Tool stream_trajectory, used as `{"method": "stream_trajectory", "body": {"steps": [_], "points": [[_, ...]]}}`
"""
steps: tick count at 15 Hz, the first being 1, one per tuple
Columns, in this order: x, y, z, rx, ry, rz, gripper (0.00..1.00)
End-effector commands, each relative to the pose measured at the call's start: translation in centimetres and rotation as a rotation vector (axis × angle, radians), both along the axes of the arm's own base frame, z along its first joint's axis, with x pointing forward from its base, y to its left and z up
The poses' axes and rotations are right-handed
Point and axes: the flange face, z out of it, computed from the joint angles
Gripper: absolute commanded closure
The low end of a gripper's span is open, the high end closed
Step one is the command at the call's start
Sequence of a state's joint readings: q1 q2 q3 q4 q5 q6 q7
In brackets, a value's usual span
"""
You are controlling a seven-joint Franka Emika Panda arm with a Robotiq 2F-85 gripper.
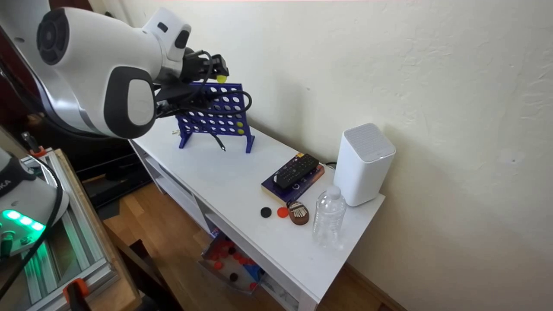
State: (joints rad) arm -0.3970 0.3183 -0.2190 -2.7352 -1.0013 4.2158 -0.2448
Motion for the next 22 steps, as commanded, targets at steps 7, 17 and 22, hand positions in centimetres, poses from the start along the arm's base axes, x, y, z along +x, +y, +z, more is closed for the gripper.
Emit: {"method": "stream_trajectory", "body": {"steps": [7, 17, 22], "points": [[4.1, 0.2, 0.5, -0.014, -0.059, 0.108, 0.89], [6.6, 2.8, -1.9, -0.027, -0.02, 0.175, 0.89], [6.2, 2.7, -1.9, -0.033, -0.023, 0.168, 0.64]]}}
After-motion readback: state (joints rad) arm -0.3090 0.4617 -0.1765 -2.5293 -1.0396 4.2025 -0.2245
